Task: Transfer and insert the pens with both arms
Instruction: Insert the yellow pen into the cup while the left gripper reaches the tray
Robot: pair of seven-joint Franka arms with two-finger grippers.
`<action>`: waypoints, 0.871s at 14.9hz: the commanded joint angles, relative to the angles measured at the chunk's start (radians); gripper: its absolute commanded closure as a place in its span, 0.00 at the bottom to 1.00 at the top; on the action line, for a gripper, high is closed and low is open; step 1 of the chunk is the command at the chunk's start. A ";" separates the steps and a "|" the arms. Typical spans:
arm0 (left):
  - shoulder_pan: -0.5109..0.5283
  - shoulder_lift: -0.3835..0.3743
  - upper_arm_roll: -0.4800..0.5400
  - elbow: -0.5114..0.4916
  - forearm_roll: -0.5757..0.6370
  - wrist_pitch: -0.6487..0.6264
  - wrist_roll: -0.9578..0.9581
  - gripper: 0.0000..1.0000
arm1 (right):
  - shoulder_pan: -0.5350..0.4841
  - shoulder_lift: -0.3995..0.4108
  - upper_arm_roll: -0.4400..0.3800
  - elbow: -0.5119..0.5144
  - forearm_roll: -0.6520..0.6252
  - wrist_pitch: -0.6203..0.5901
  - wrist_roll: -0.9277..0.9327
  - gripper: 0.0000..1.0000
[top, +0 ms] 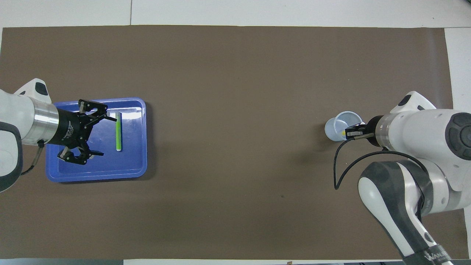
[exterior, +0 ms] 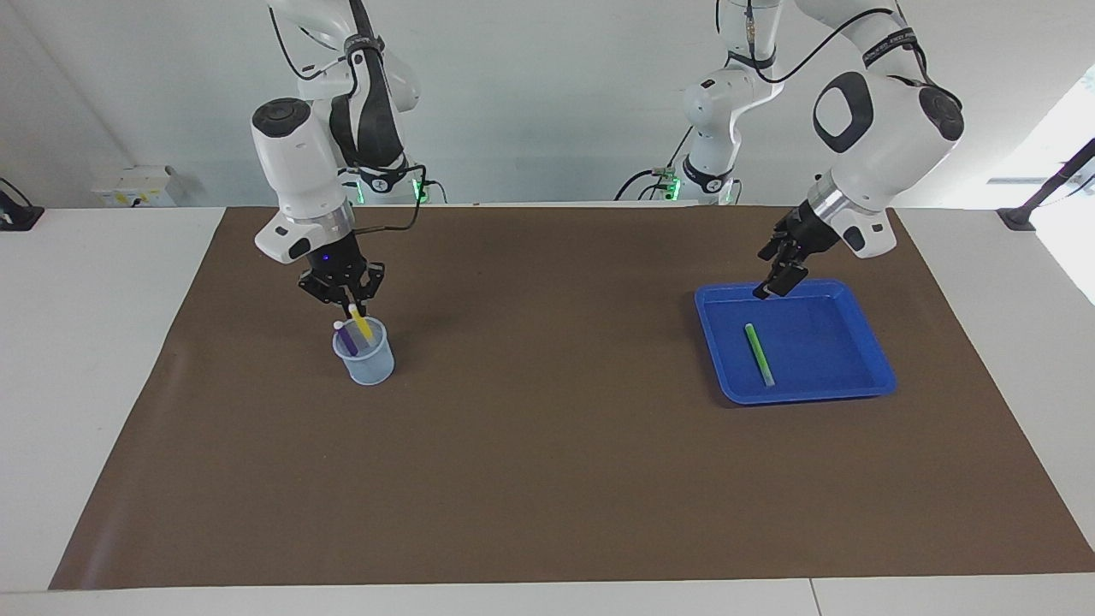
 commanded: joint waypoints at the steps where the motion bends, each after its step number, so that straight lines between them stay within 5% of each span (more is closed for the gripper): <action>1: 0.031 0.050 -0.007 0.009 0.118 0.001 0.234 0.00 | -0.008 0.021 0.003 -0.008 -0.016 0.035 -0.017 1.00; 8: -0.016 0.235 -0.010 0.001 0.347 0.234 0.497 0.00 | -0.008 0.049 0.004 -0.005 -0.016 0.052 -0.018 1.00; 10: -0.019 0.267 -0.010 0.001 0.349 0.258 0.586 0.00 | -0.008 0.054 0.004 -0.001 -0.016 0.051 -0.014 0.38; 11: -0.021 0.280 -0.010 0.000 0.351 0.273 0.602 0.00 | -0.006 0.054 0.004 0.002 -0.016 0.051 -0.012 0.19; 13: -0.045 0.303 -0.010 -0.003 0.375 0.290 0.603 0.00 | -0.006 0.054 0.004 0.006 -0.016 0.047 -0.011 0.11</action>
